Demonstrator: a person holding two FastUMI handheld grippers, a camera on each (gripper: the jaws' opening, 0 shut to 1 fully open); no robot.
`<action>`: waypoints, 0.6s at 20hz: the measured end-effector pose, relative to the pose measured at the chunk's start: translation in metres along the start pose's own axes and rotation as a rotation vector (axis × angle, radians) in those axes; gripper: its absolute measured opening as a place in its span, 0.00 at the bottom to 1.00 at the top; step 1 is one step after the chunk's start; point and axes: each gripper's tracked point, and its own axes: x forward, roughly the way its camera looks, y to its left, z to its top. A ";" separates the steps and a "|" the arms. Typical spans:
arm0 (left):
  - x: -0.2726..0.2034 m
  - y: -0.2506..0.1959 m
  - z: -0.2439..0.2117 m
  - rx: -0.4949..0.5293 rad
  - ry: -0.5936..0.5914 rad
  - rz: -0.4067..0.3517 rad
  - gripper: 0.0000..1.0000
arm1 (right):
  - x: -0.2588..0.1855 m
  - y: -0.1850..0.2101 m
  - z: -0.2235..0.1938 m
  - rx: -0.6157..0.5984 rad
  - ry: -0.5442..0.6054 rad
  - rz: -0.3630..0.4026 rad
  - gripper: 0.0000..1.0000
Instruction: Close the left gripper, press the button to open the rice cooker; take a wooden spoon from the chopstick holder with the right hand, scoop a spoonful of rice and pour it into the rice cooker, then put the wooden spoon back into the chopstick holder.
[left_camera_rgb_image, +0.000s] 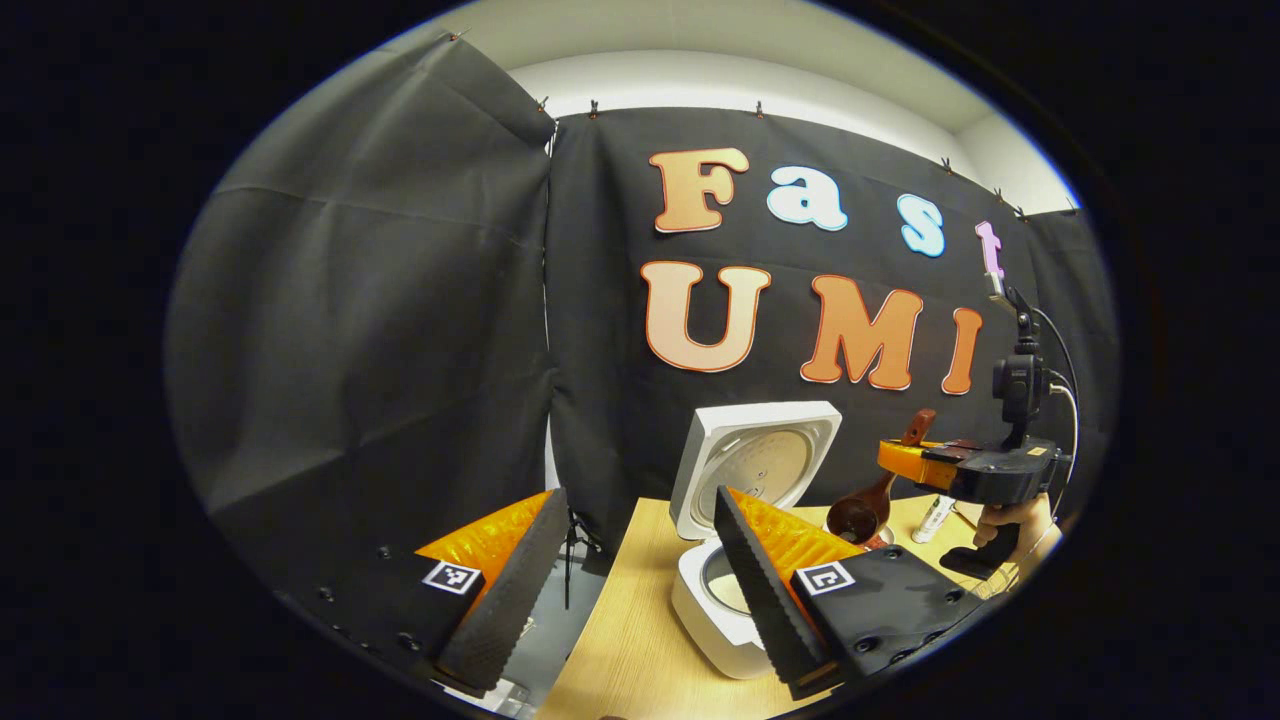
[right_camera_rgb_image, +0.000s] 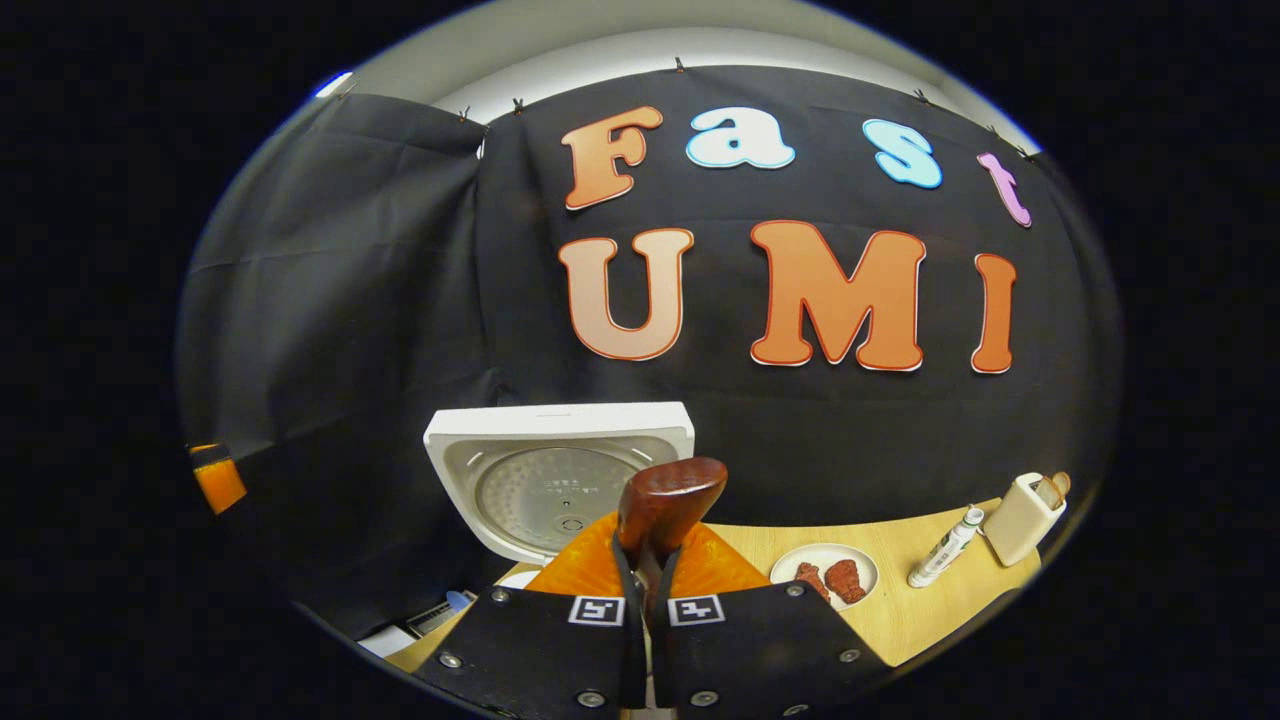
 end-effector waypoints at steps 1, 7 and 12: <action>-0.001 -0.001 0.002 0.000 -0.001 0.000 1.00 | -0.001 0.001 0.001 -0.008 -0.006 0.010 0.02; -0.003 -0.010 0.006 0.006 -0.007 0.000 1.00 | -0.012 -0.027 -0.007 0.223 0.030 0.002 0.02; -0.002 -0.030 0.009 -0.008 -0.009 -0.012 1.00 | -0.032 -0.098 -0.023 0.481 0.051 -0.063 0.02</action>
